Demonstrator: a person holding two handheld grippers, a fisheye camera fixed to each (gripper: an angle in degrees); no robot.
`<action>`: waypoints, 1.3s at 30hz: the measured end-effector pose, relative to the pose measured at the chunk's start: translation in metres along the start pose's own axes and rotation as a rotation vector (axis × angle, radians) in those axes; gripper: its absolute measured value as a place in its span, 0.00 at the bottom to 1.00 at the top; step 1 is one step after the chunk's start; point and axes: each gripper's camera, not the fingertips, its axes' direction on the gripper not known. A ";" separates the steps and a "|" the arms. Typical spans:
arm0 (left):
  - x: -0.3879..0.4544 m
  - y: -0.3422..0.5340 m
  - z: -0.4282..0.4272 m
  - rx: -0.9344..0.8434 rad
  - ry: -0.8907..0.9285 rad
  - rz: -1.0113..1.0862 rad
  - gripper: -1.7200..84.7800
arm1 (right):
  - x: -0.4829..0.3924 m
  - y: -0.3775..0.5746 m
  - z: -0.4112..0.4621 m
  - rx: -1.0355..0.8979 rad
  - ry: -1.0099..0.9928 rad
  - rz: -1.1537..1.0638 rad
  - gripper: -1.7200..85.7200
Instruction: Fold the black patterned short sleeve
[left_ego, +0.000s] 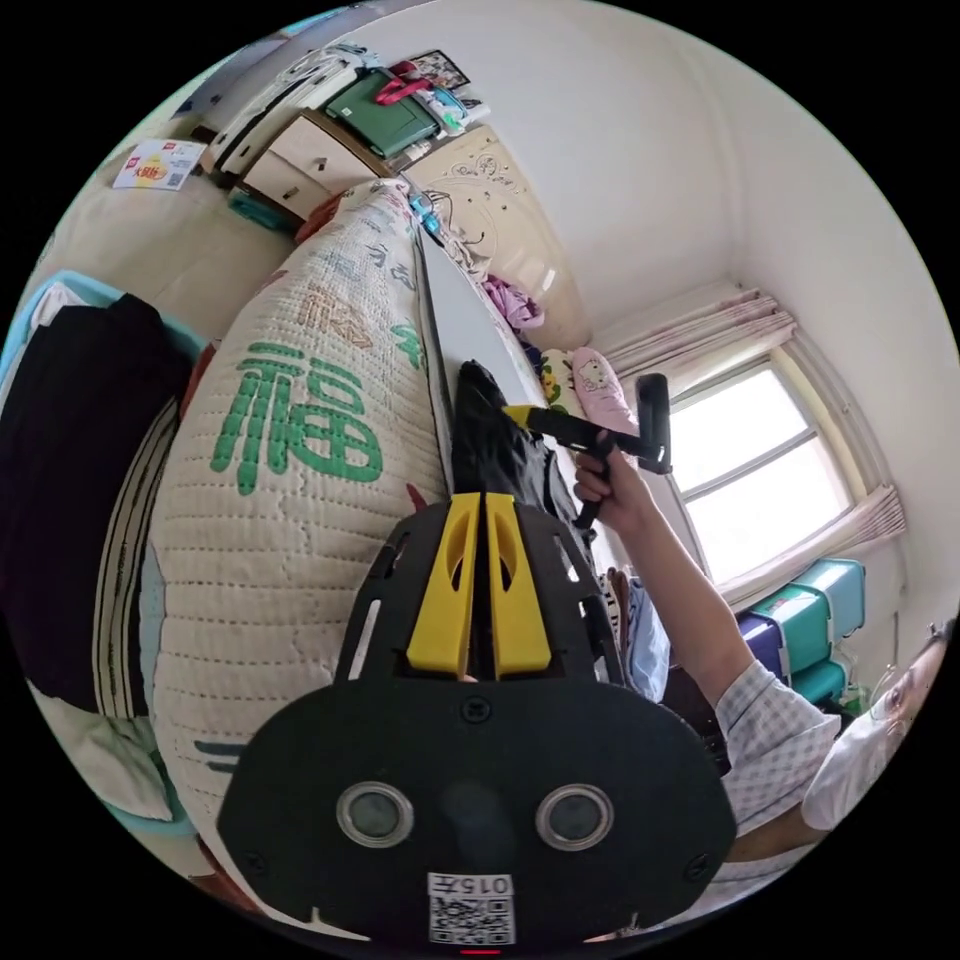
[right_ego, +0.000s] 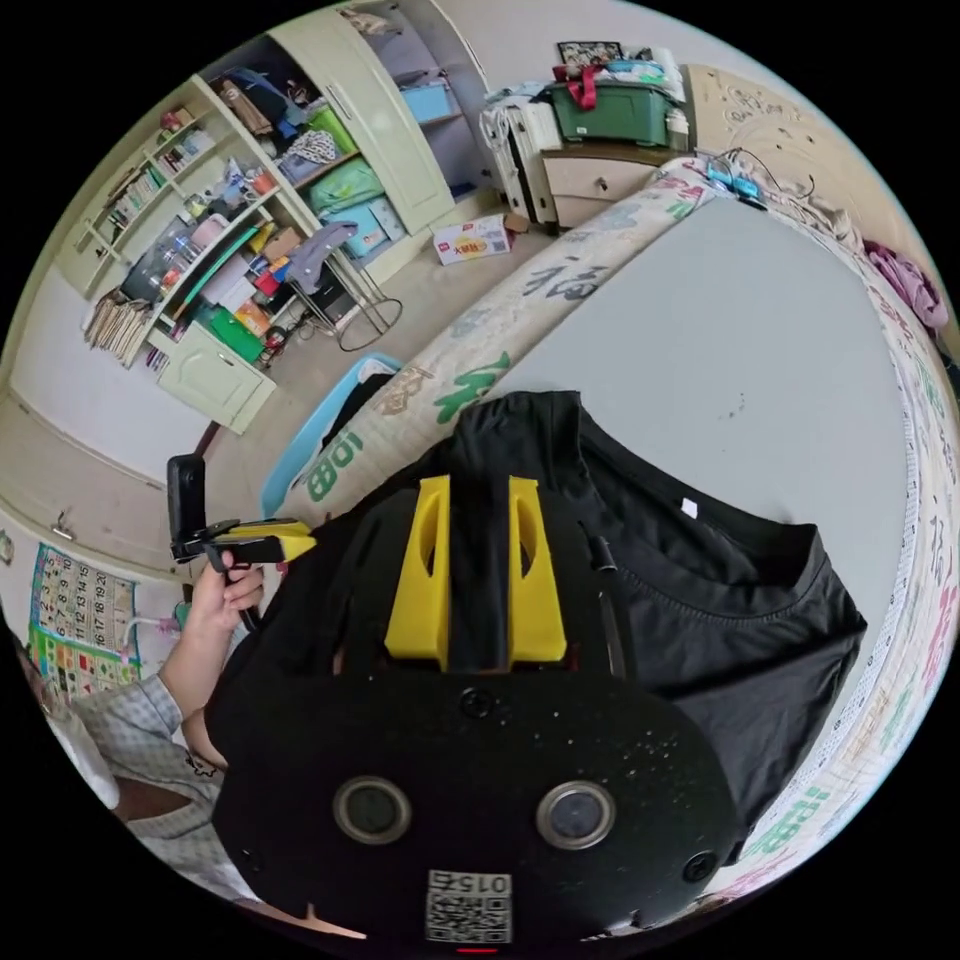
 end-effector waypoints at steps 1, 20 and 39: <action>-0.005 0.000 -0.002 0.003 0.039 -0.007 0.02 | 0.002 -0.005 0.003 -0.008 -0.015 0.002 0.07; 0.024 0.027 -0.029 0.125 -0.223 0.137 0.09 | -0.018 -0.066 0.007 0.068 0.054 0.061 0.12; 0.162 0.133 0.097 -0.465 -0.170 1.026 0.07 | -0.107 0.036 0.053 -0.185 0.111 -0.092 0.04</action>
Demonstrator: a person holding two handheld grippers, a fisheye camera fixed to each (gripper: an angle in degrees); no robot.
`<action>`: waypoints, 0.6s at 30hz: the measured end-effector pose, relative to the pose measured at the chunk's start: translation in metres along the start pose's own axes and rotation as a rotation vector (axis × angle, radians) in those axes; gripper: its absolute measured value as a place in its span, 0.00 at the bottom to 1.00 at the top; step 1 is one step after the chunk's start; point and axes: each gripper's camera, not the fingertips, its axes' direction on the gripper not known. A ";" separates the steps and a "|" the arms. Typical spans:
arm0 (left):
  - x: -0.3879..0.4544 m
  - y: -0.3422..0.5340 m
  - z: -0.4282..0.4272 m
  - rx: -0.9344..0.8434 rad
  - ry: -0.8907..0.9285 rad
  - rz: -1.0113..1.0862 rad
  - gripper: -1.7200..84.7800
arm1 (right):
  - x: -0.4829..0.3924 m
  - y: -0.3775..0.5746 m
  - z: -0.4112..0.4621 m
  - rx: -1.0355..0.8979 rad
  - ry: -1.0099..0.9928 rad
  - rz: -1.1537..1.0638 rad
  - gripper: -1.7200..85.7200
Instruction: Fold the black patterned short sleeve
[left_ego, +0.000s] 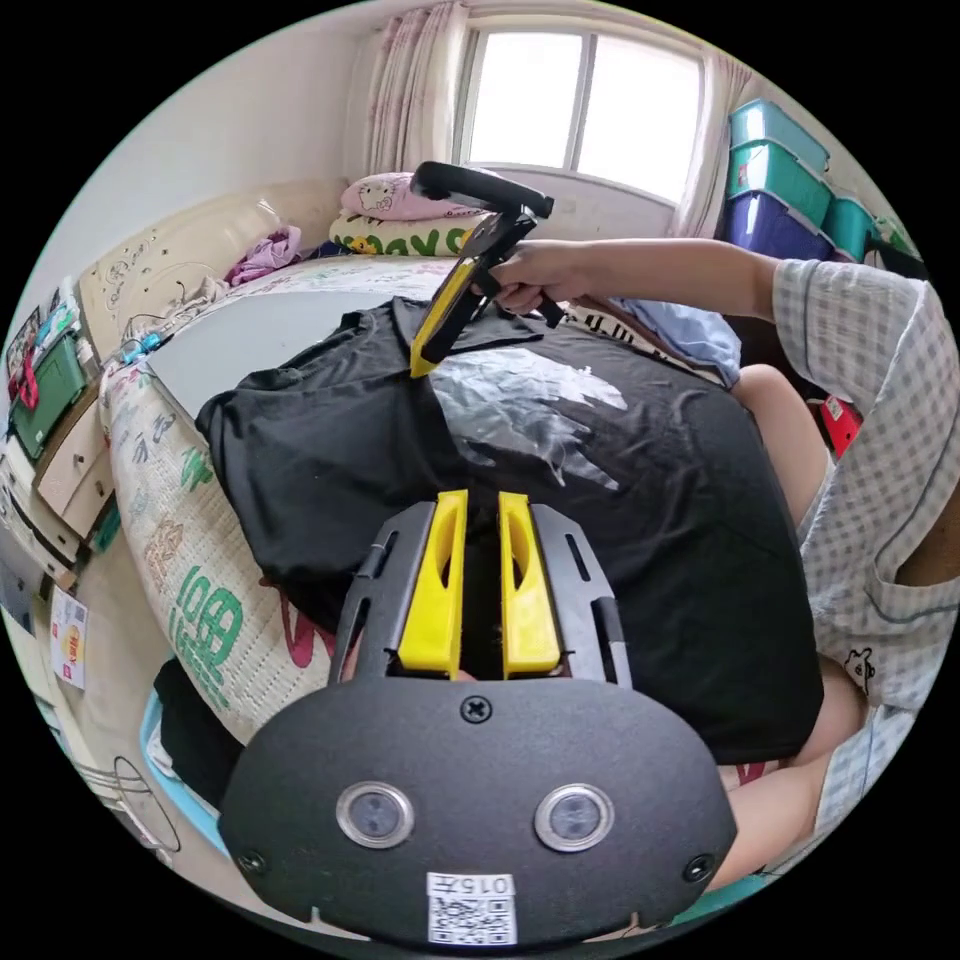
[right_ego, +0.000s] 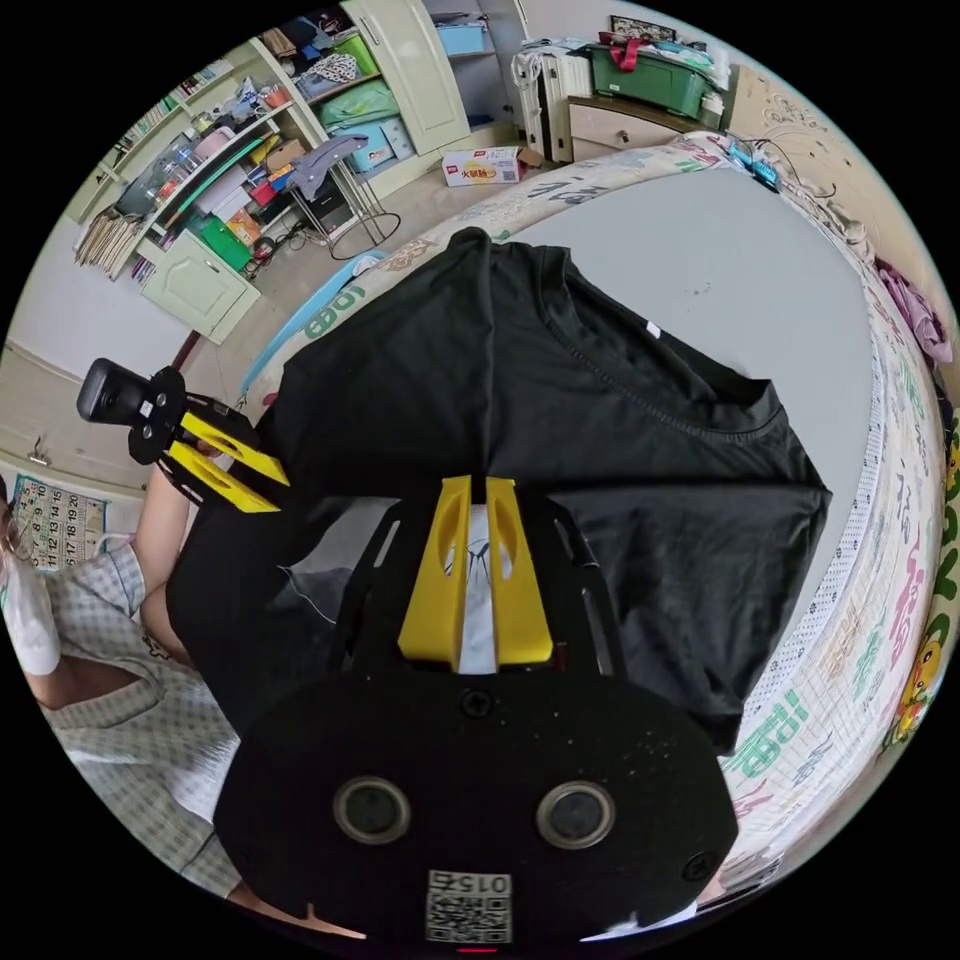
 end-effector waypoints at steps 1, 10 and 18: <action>0.005 -0.003 0.003 -0.008 -0.039 0.001 0.05 | -0.002 0.000 0.000 0.005 0.001 0.002 0.03; 0.020 -0.009 0.006 0.044 -0.023 0.034 0.02 | -0.047 -0.009 0.000 0.037 0.030 0.010 0.01; 0.011 -0.016 0.007 0.066 0.041 -0.016 0.04 | -0.062 -0.003 -0.018 0.172 0.067 0.095 0.09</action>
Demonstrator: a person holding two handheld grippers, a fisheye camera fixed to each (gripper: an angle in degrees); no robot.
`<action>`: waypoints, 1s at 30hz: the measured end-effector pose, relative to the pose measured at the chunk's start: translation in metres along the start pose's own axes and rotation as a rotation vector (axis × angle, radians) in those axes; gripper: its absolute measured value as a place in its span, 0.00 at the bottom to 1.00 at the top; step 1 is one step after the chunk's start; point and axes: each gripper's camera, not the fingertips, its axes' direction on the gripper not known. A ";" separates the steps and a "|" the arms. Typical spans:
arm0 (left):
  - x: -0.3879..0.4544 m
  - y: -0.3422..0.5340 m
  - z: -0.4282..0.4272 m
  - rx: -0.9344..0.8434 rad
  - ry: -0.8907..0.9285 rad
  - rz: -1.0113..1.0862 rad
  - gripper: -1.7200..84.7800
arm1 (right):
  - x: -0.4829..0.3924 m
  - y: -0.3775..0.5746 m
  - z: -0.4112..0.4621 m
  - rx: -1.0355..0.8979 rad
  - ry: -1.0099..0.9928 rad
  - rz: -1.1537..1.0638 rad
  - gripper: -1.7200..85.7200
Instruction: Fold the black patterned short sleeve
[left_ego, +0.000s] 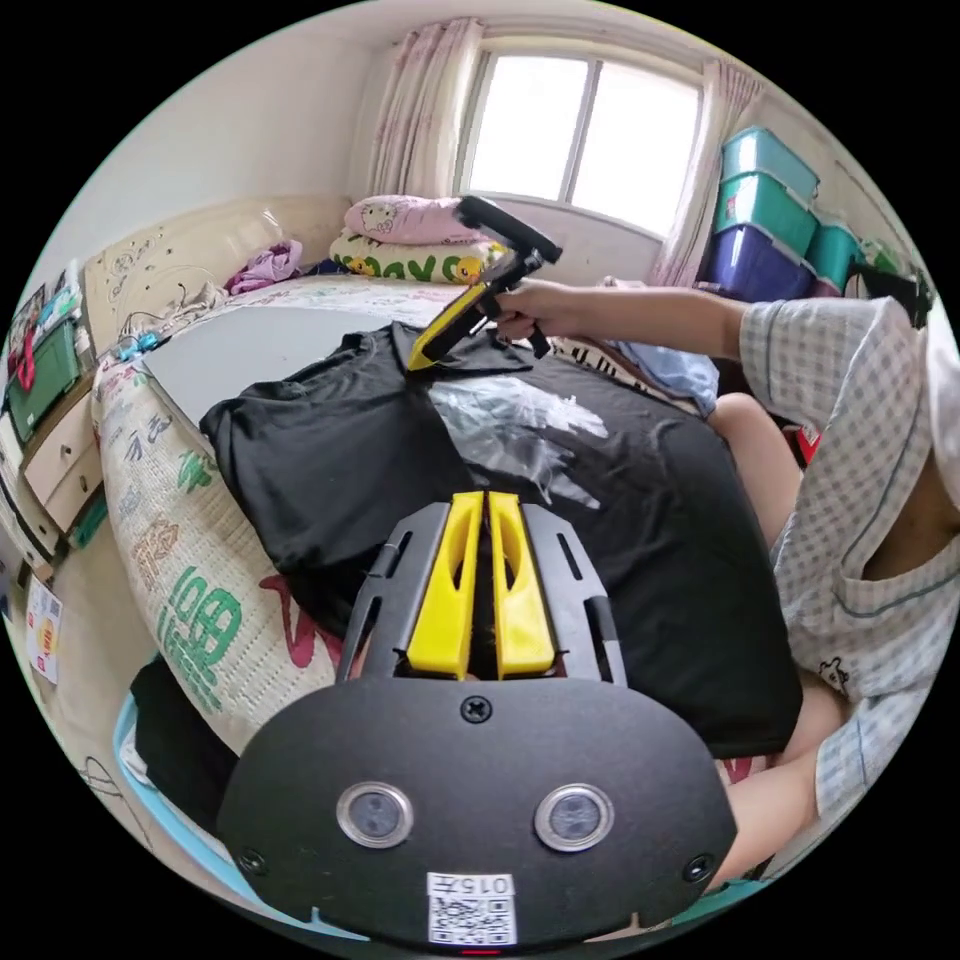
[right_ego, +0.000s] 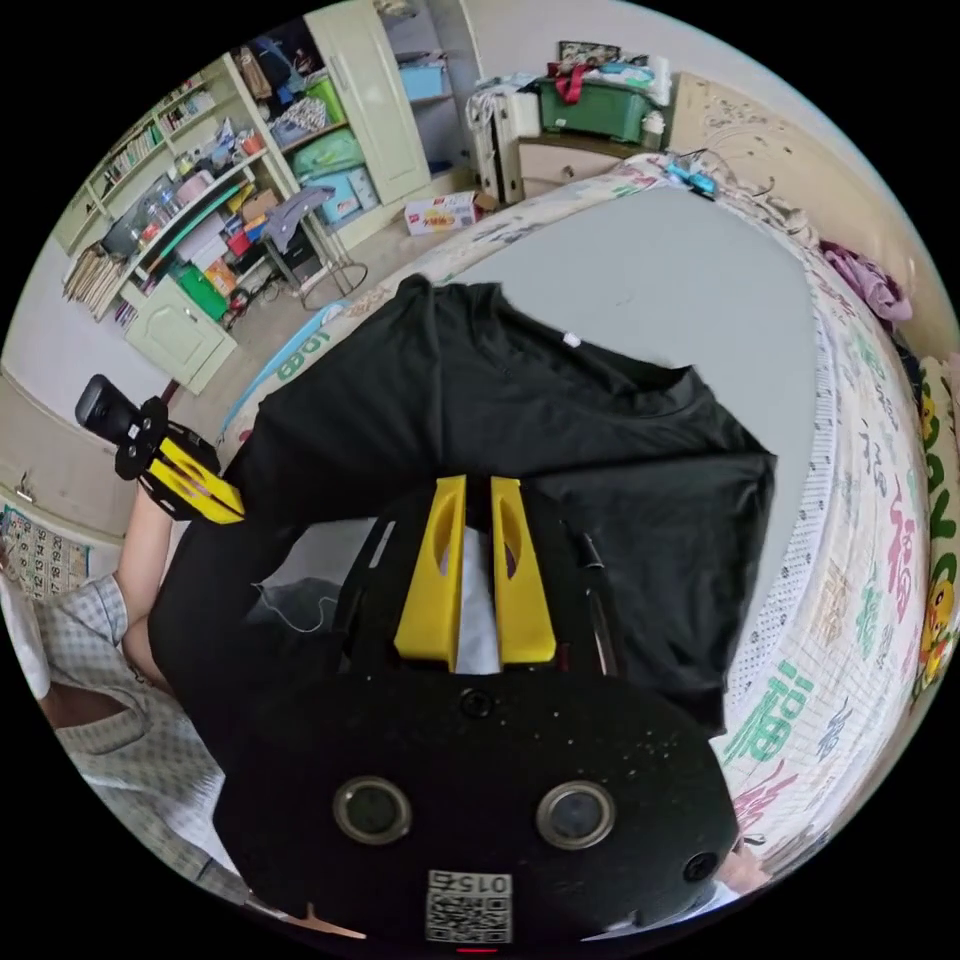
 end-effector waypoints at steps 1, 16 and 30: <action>-0.006 0.001 -0.009 0.047 0.026 -0.027 0.04 | 0.008 0.002 -0.014 0.045 0.024 0.015 0.09; -0.202 -0.111 0.021 0.069 -0.264 -0.778 0.13 | 0.059 -0.070 -0.048 0.097 0.227 0.210 0.17; -0.169 -0.161 0.055 -0.138 -0.435 -0.607 0.03 | -0.061 -0.072 -0.125 0.137 0.296 0.090 0.04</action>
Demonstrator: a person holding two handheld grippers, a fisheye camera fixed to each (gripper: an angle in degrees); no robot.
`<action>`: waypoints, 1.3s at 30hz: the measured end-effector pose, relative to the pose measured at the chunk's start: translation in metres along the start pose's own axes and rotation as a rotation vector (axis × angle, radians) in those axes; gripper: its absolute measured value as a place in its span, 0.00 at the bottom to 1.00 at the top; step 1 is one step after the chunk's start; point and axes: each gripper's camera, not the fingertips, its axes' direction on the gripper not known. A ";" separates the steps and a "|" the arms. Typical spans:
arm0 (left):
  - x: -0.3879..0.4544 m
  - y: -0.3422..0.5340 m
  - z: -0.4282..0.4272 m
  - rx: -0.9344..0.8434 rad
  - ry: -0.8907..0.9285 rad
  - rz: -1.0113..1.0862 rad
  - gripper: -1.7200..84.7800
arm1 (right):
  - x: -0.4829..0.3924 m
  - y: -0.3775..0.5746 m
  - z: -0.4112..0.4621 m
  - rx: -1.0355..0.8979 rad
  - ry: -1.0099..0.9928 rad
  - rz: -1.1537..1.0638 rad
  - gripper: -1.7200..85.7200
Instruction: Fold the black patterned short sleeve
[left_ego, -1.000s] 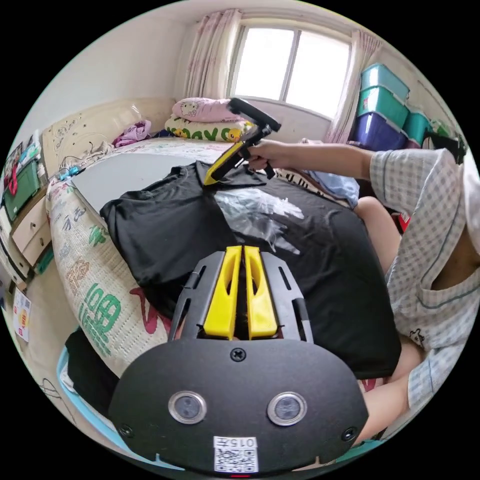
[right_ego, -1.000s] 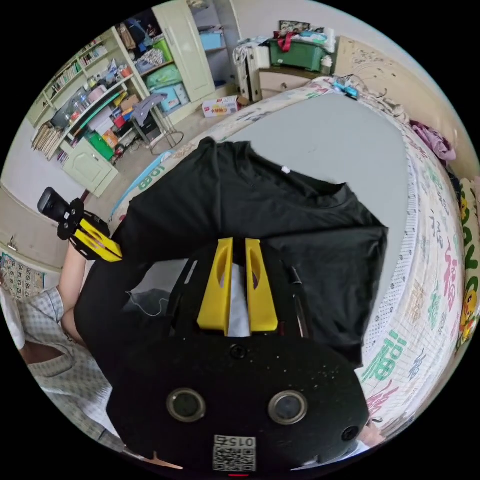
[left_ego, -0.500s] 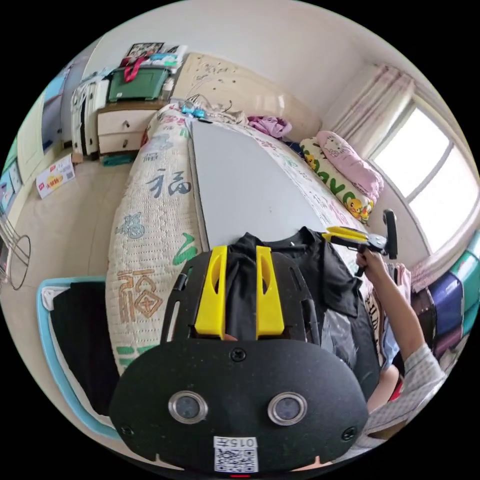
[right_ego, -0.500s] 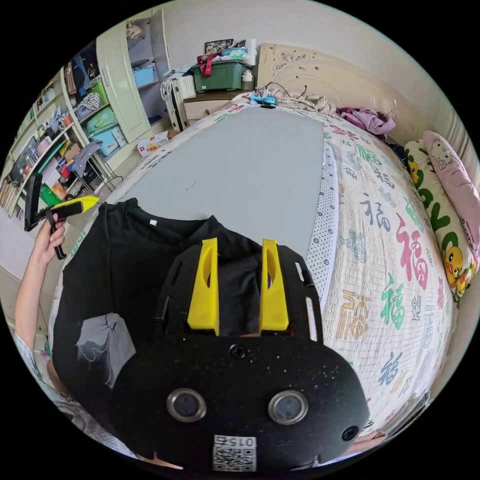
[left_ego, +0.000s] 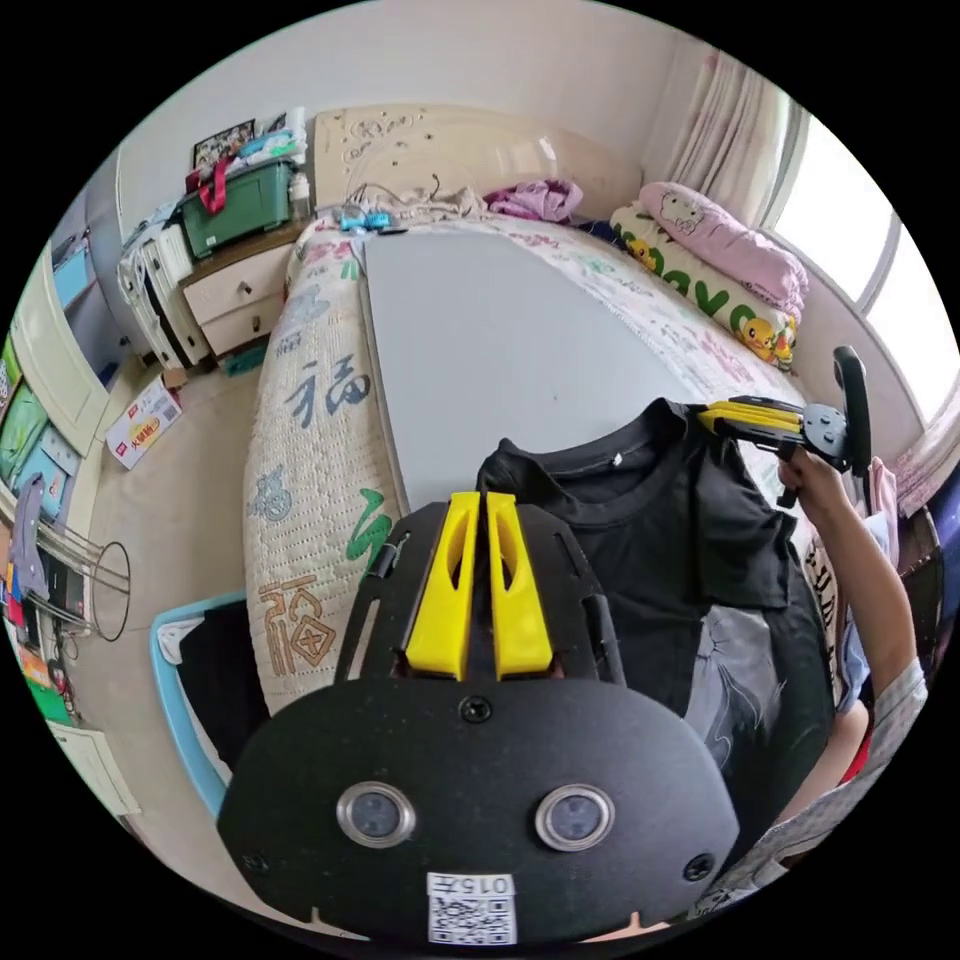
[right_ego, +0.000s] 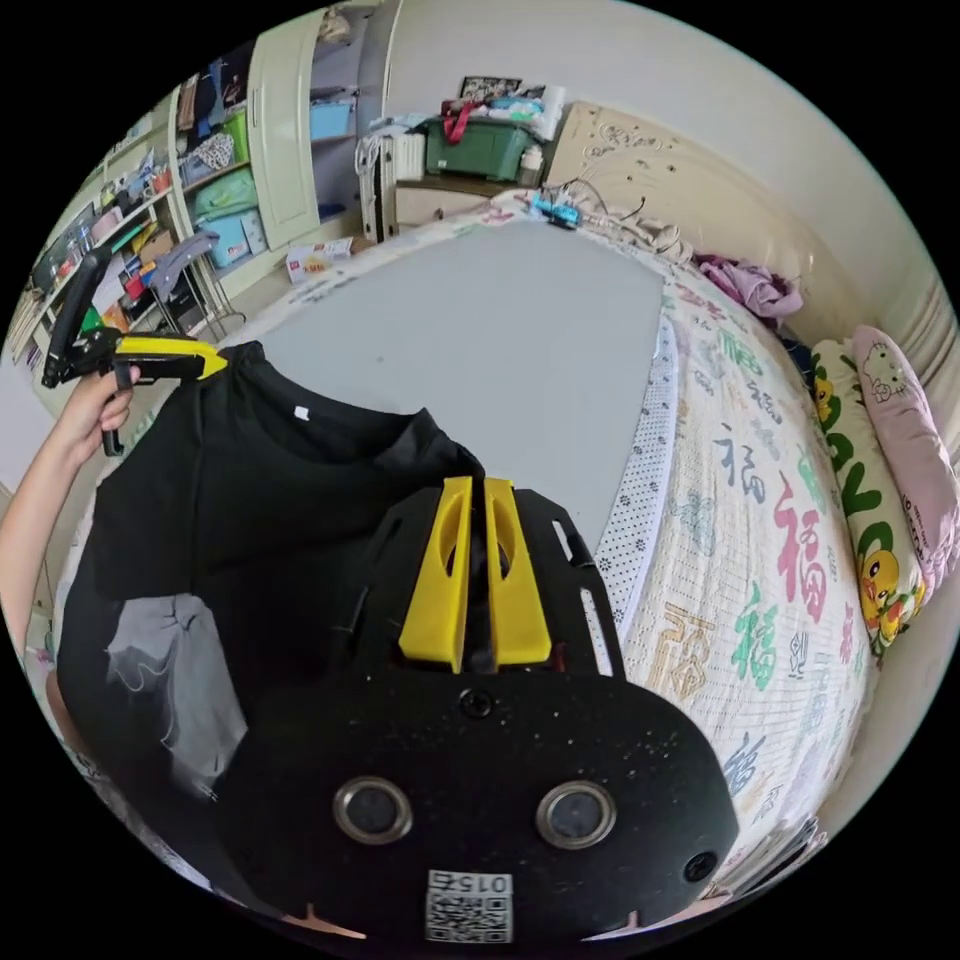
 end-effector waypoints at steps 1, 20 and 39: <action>0.004 0.007 -0.019 0.055 0.010 0.009 0.02 | -0.007 0.004 -0.032 0.044 -0.005 0.007 0.03; 0.184 0.446 -0.242 -0.049 0.368 0.617 0.03 | -0.213 0.409 -0.409 -0.223 -0.487 -0.288 0.07; -0.002 0.362 -0.230 0.195 0.245 -0.455 0.15 | -0.011 0.211 -0.406 0.078 -0.479 0.479 0.13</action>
